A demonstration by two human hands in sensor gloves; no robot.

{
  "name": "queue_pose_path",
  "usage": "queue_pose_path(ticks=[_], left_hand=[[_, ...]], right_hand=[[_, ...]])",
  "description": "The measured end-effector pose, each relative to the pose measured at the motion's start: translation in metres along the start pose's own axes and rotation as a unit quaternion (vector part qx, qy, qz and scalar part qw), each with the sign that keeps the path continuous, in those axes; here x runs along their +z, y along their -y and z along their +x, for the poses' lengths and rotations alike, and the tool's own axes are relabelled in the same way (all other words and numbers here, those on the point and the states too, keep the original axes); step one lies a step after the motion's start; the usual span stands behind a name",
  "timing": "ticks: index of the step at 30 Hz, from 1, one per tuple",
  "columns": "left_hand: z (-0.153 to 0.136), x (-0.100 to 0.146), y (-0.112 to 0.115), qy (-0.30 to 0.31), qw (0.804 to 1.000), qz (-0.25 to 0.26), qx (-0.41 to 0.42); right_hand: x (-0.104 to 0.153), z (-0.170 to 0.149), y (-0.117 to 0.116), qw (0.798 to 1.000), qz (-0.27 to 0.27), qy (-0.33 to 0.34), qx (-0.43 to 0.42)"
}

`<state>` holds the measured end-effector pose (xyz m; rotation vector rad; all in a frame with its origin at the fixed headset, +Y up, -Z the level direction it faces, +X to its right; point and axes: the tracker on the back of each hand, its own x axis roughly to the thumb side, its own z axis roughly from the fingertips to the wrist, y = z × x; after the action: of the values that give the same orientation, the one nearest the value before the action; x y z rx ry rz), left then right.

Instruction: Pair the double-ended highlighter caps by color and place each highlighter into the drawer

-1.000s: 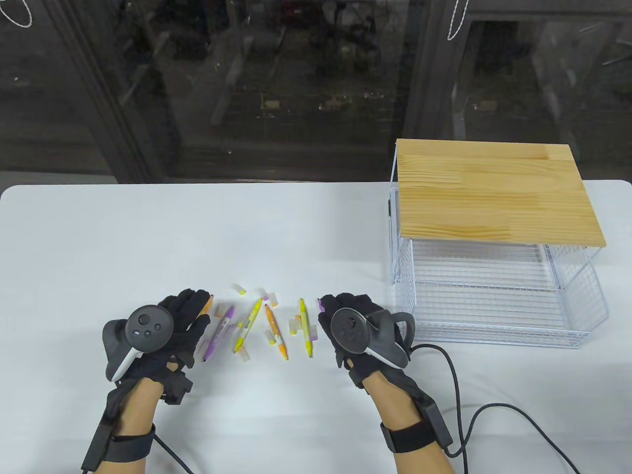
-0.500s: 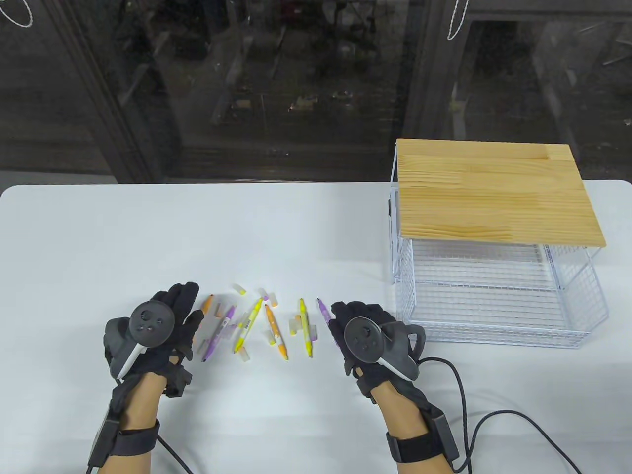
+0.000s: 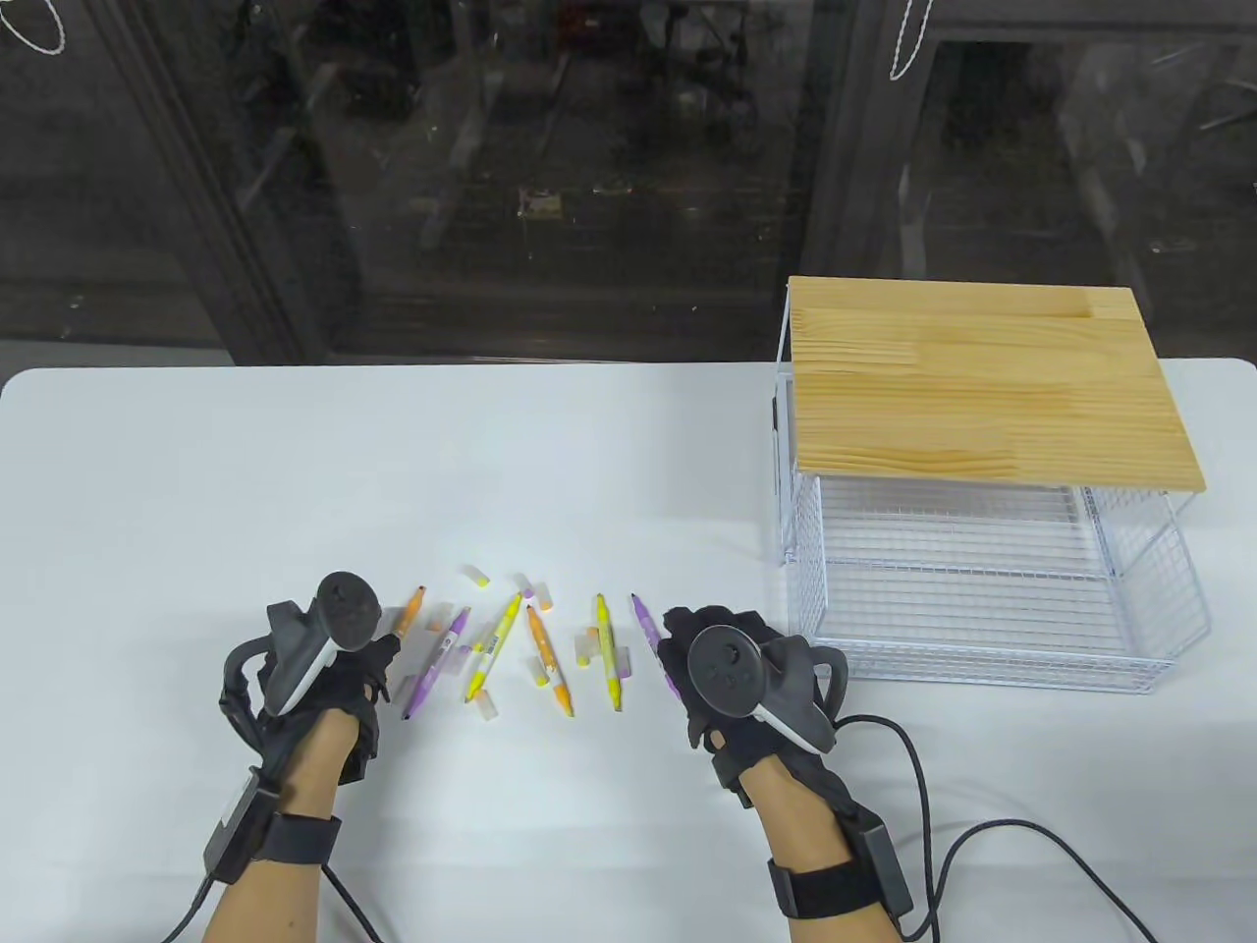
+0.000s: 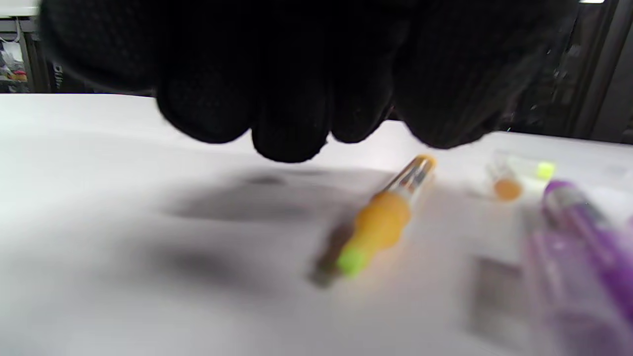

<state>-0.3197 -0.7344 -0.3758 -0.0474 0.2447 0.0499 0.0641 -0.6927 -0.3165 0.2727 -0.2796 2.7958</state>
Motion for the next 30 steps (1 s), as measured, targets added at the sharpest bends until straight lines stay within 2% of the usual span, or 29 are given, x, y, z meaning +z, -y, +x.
queue_pose_path(ticks=[8, 22, 30], left_hand=[[0.011, -0.004, 0.010, -0.012, 0.998, 0.012, -0.060], [0.008, -0.008, 0.014, -0.027, 0.998, 0.005, -0.056], [0.000, -0.007, 0.007, -0.026, 0.999, 0.003, -0.033]], right_hand=[[-0.001, 0.000, -0.001, 1.000, 0.005, -0.002, 0.000], [0.000, -0.003, -0.001, 1.000, 0.010, -0.007, -0.002], [0.000, -0.006, -0.001, 1.000, 0.010, -0.009, -0.005]])
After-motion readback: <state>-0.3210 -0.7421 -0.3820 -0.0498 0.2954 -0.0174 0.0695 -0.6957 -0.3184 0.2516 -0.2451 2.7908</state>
